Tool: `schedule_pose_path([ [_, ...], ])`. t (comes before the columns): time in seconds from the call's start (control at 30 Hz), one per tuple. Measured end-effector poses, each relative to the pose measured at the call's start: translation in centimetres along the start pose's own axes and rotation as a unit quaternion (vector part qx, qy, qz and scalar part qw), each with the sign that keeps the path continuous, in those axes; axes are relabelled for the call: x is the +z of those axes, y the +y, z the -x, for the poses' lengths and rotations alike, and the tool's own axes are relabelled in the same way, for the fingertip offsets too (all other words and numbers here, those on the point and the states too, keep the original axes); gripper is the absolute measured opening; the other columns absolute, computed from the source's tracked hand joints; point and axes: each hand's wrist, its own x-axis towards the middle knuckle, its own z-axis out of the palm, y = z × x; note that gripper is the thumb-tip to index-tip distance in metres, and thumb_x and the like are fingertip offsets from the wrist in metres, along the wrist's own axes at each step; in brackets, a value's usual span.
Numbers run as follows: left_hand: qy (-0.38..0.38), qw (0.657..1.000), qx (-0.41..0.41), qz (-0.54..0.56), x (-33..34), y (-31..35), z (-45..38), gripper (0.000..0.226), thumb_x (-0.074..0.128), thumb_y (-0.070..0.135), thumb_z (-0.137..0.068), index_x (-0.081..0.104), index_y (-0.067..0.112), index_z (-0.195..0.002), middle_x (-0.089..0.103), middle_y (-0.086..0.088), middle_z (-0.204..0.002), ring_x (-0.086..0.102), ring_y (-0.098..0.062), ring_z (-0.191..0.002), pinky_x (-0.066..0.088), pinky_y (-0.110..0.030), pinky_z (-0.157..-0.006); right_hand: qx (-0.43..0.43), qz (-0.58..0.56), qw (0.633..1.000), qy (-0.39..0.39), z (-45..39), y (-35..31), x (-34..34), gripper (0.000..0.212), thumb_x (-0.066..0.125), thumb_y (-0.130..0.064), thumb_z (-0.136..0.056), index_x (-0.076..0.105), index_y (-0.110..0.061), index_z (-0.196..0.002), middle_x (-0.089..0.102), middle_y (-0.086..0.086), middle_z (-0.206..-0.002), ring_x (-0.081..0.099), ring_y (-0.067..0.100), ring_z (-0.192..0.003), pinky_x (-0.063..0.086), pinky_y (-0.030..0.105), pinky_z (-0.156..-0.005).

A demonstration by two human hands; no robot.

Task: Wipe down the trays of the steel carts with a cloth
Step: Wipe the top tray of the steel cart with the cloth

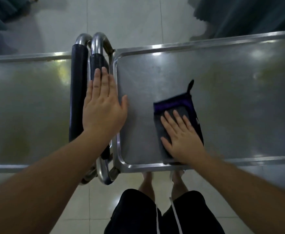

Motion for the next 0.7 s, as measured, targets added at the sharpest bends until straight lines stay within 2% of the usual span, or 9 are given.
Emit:
schedule_pose_path([
  [0.1, 0.013, 1.0, -0.001, 0.002, 0.1, 0.1, 0.0, 0.078, 0.016, 0.053, -0.108, 0.009, 0.001, -0.167, -0.004, -0.014, -0.177, -0.012, -0.023, -0.163, -0.003, -0.043, -0.132, 0.009, -0.012, 1.0, -0.001, 6.5, 0.7, 1.7, 0.075, 0.036, -0.057, -0.103, 0.016, -0.022, -0.167, 0.009, -0.003, -0.175, 0.008, 0.024, -0.161, 0.018, 0.052, -0.127],
  [0.23, 0.024, 1.0, -0.001, 0.007, 0.3, 0.0, 0.0, 0.075, 0.016, 0.051, -0.11, 0.01, 0.003, -0.167, -0.003, -0.013, -0.177, -0.011, -0.022, -0.163, -0.005, -0.041, -0.132, 0.02, -0.015, 0.999, -0.02, 6.3, 1.7, 1.9, 0.079, 0.038, -0.06, -0.101, 0.013, -0.026, -0.167, 0.006, -0.007, -0.175, 0.007, 0.021, -0.161, 0.015, 0.049, -0.128],
  [0.47, 0.04, 0.999, 0.009, -0.003, 0.8, -0.1, 0.2, 0.07, 0.017, 0.045, -0.112, 0.009, 0.003, -0.166, -0.002, -0.015, -0.176, -0.01, -0.023, -0.163, 0.0, -0.044, -0.133, 0.038, -0.009, 0.999, 0.022, -6.5, 5.2, -1.7, 0.075, 0.035, -0.058, -0.102, 0.019, -0.024, -0.166, 0.015, -0.003, -0.173, 0.008, 0.021, -0.161, 0.014, 0.049, -0.129],
  [0.6, 0.05, 0.999, 0.0, -0.002, 0.8, -0.1, 0.2, 0.069, 0.019, 0.044, -0.112, 0.014, 0.002, -0.166, 0.002, -0.015, -0.176, -0.007, -0.022, -0.163, -0.002, -0.041, -0.133, 0.064, -0.034, 0.997, 0.003, -15.9, 7.0, -5.0, 0.076, 0.021, -0.062, -0.101, 0.007, -0.027, -0.167, 0.002, -0.005, -0.175, -0.002, 0.02, -0.161, 0.0, 0.044, -0.13],
  [0.7, 0.048, 0.999, -0.003, -0.014, 0.7, 0.0, 0.1, 0.068, 0.019, 0.043, -0.112, 0.014, 0.002, -0.166, 0.003, -0.015, -0.176, -0.006, -0.022, -0.164, -0.003, -0.04, -0.132, 0.069, -0.028, 0.997, -0.002, -20.3, 8.5, -6.5, 0.077, 0.015, -0.063, -0.101, 0.002, -0.027, -0.167, -0.005, -0.005, -0.175, -0.006, 0.02, -0.16, -0.003, 0.043, -0.129],
])
